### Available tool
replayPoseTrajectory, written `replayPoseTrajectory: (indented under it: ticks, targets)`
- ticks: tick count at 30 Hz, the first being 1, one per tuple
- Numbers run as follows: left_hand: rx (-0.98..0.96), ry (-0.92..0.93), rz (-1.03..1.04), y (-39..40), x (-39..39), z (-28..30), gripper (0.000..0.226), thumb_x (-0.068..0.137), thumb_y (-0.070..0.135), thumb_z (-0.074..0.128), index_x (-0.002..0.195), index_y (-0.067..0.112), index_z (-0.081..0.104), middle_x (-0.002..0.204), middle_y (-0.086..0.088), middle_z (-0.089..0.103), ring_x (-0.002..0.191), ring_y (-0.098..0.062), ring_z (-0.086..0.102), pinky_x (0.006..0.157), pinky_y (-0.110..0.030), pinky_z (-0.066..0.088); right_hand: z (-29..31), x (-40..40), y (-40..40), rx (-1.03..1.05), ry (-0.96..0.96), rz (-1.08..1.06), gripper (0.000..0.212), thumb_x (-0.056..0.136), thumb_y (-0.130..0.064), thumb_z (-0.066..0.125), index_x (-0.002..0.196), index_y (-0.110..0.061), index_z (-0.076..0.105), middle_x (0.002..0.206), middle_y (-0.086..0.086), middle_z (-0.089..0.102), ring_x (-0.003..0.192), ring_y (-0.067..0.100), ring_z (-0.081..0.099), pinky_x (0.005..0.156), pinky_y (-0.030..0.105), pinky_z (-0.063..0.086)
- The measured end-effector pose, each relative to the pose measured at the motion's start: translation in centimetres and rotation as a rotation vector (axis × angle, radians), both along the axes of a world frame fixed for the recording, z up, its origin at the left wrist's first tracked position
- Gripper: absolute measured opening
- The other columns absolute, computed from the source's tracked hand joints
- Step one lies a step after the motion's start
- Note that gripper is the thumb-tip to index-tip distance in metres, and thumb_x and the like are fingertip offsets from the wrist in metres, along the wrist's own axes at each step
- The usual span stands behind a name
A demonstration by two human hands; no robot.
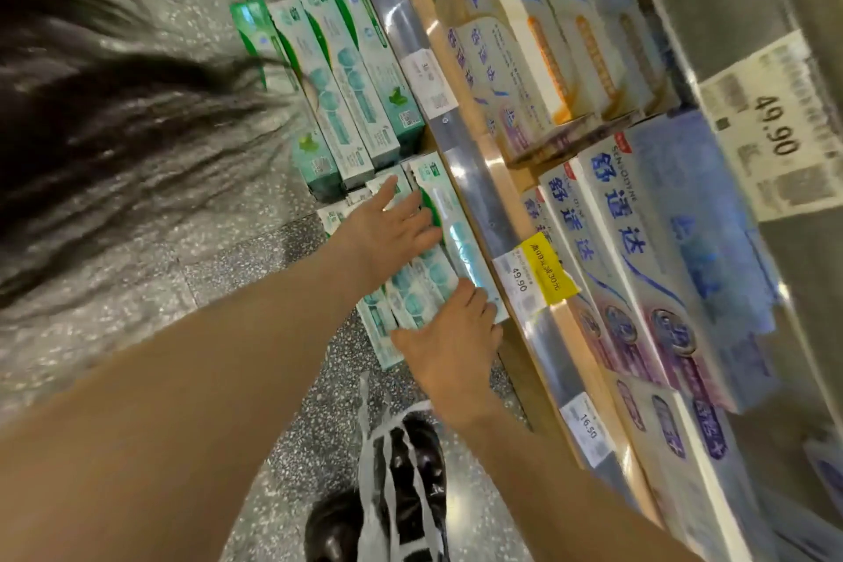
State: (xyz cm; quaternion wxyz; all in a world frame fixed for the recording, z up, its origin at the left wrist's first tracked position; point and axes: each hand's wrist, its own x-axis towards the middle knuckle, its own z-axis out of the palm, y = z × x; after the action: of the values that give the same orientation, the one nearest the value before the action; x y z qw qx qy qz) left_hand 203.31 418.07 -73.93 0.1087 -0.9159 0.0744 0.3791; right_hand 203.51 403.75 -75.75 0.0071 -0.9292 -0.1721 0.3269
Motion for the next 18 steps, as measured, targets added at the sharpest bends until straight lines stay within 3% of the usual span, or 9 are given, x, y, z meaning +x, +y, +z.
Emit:
replayPoseTrajectory:
  ticks: [5,9,12,15,18]
  targets:
    - [-0.046,-0.081,0.024,0.5,2.0,7.4,0.077,0.096,0.024,0.05,0.15,0.014,-0.004,0.157,-0.012,0.003,0.145,-0.029,0.0,0.116,-0.05,0.0,8.6,2.7,0.2,0.013,-0.001,0.049,0.095,0.075,-0.05,0.068,0.143,-0.012,0.014,0.145,0.005,0.025,0.137,0.025,0.021,0.11,0.039,0.021]
    - [-0.11,-0.177,0.149,2.4,3.5,16.8,0.069,0.097,0.019,0.045,0.15,0.011,0.003,0.157,-0.016,0.003,0.145,-0.031,0.002,0.116,-0.052,0.001,18.9,5.0,2.7,0.021,-0.026,0.099,0.099,0.074,-0.051,0.068,0.145,-0.011,0.011,0.151,0.006,0.02,0.14,0.026,0.018,0.113,0.04,0.022]
    - [-0.055,-0.295,0.104,5.3,3.5,26.7,0.072,0.096,0.017,0.047,0.15,0.011,-0.001,0.156,-0.017,0.006,0.144,-0.032,0.005,0.115,-0.053,0.006,29.2,6.6,4.9,0.138,-0.309,0.277,0.103,0.057,-0.062,0.074,0.134,-0.008,0.031,0.132,0.012,0.044,0.125,0.029,0.044,0.101,0.042,0.039]
    - [-0.039,-0.415,0.14,8.2,1.5,38.6,0.073,0.093,0.021,0.049,0.149,0.009,0.004,0.15,-0.018,0.019,0.138,-0.032,0.02,0.113,-0.049,0.013,40.3,6.8,7.1,0.195,-0.273,0.384,0.089,0.063,-0.061,0.067,0.131,-0.016,0.032,0.127,0.003,0.043,0.121,0.025,0.043,0.099,0.04,0.037]
    - [0.04,-0.548,0.238,10.6,-2.4,51.5,0.082,0.073,0.038,0.069,0.139,0.011,0.029,0.124,-0.014,0.049,0.113,-0.029,0.051,0.099,-0.044,0.037,50.7,6.5,9.1,0.364,-0.482,0.528,0.093,0.034,-0.071,0.064,0.108,-0.016,0.05,0.091,0.001,0.062,0.082,0.024,0.064,0.068,0.04,0.054]
